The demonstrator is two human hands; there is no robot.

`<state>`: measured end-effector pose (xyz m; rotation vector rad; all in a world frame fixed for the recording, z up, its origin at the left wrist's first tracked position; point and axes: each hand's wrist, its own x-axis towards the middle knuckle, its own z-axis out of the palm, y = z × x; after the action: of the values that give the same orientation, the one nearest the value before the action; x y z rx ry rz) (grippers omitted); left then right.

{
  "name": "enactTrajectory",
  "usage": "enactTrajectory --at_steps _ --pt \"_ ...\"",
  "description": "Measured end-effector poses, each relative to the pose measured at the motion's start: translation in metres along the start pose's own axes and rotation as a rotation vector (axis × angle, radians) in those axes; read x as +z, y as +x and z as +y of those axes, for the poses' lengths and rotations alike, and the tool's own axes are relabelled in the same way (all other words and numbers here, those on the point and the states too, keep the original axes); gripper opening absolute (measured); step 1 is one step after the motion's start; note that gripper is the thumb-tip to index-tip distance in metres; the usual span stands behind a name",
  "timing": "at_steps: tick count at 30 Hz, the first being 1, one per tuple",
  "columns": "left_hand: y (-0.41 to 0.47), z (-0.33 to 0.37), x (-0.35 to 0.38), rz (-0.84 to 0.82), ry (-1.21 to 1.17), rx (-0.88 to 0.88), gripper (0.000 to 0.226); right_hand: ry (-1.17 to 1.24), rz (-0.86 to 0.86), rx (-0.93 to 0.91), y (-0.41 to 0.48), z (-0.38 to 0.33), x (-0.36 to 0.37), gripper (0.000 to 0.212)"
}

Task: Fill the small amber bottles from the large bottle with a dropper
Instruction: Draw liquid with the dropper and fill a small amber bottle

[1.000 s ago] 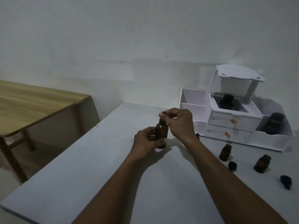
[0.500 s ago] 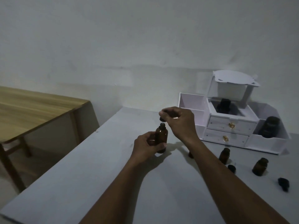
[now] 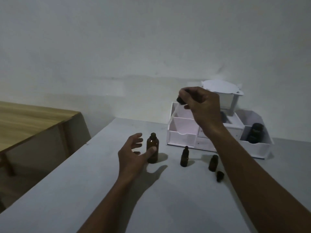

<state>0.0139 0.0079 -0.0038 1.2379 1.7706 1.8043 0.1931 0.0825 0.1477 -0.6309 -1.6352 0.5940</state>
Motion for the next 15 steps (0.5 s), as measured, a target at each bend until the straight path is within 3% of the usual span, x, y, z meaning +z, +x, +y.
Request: enactTrajectory --at_steps 4,7,11,15 --pt "-0.025 0.021 0.013 0.005 -0.02 0.105 0.03 -0.001 0.071 0.015 -0.005 0.001 -0.042 0.015" --pt "-0.048 0.037 0.035 -0.168 -0.04 0.132 0.017 -0.024 0.124 0.049 -0.011 0.01 -0.071 0.011" --pt "-0.07 0.048 0.075 -0.54 0.001 0.028 0.028 -0.089 0.135 0.09 -0.018 0.028 -0.101 0.013" --pt "-0.081 0.052 0.116 -0.64 0.027 -0.063 0.048 -0.172 0.098 0.161 -0.023 0.05 -0.12 0.016"
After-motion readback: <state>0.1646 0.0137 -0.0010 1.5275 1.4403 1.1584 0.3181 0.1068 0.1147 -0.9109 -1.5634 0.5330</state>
